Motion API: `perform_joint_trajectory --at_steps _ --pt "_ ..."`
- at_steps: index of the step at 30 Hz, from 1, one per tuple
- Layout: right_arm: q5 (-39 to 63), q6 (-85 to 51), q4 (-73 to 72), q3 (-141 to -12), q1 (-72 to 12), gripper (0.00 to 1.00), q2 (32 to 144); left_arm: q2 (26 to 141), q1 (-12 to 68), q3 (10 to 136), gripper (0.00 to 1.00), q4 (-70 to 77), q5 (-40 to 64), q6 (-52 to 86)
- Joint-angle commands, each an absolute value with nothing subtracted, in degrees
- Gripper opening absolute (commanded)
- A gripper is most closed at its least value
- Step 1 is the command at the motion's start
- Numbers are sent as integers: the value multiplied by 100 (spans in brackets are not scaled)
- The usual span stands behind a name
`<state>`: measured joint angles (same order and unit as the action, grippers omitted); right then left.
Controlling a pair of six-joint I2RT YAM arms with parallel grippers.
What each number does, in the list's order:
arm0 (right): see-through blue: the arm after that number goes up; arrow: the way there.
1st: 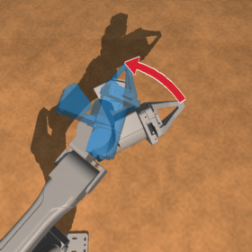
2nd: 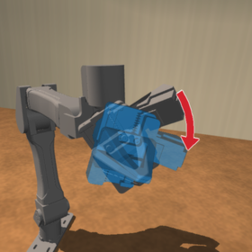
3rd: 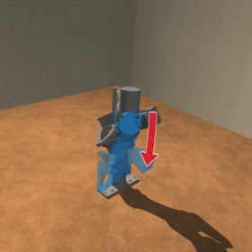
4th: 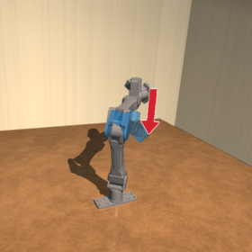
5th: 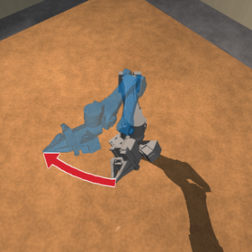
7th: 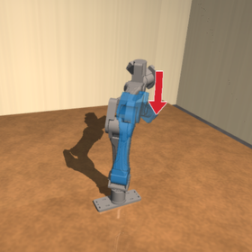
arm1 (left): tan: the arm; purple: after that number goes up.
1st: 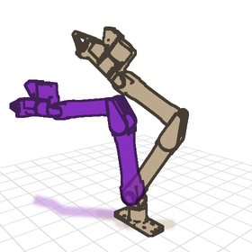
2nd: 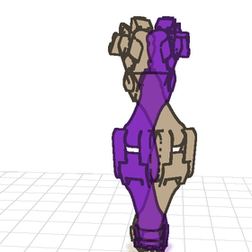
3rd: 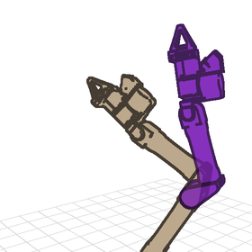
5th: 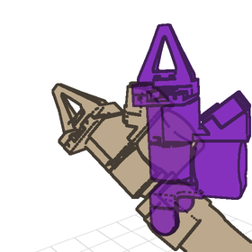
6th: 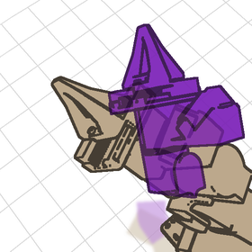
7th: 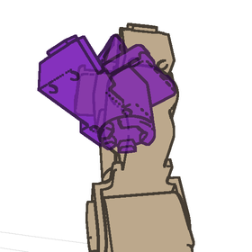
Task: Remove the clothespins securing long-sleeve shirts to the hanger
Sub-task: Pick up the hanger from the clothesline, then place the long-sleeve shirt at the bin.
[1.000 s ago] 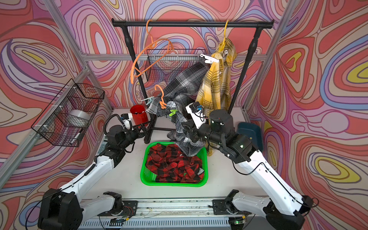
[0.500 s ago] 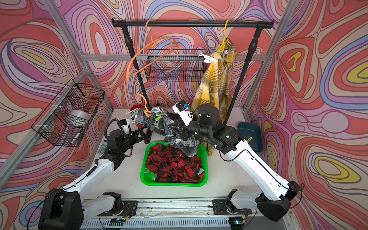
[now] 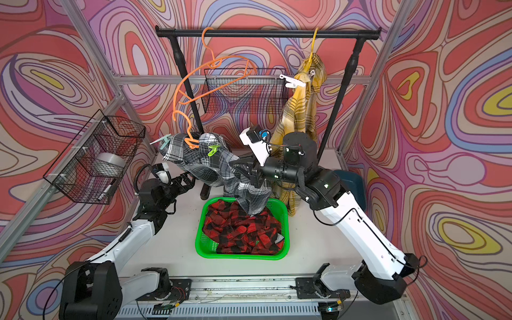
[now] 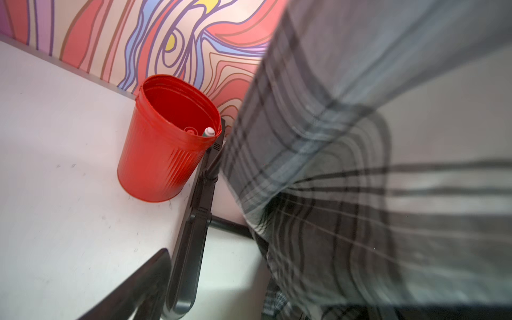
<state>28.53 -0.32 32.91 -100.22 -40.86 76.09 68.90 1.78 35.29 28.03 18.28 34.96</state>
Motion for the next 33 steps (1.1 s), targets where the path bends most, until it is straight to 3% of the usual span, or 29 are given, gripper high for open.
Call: perform_joint_trajectory --at_steps 1,4,6,7,9,10,18,33 --pt "3235 -17 2698 -10250 -4113 0 7610 7313 158 3912 100 3466 2053 3505" --pt "3343 -85 2534 -10272 -4113 0 7618 7805 158 4195 96 3939 2520 3708" --pt "3374 -127 2393 -10271 -4109 0 7617 8068 158 4382 82 4192 2839 3865" --pt "3396 -155 2308 -10266 -4113 0 7615 8192 158 4475 66 4339 3005 3938" --pt "3417 -221 2073 -10241 -4114 0 7624 8340 158 4663 16 4528 3376 4029" --pt "3411 -293 1884 -10193 -4114 0 7631 8350 158 4777 0 4520 3554 4072" --pt "3382 -625 1030 -10417 -4113 0 8031 7640 210 5007 0 4496 4445 4637" --pt "3992 -1268 59 -11630 -4108 0 8833 6521 1379 6320 0 2760 4551 3770"
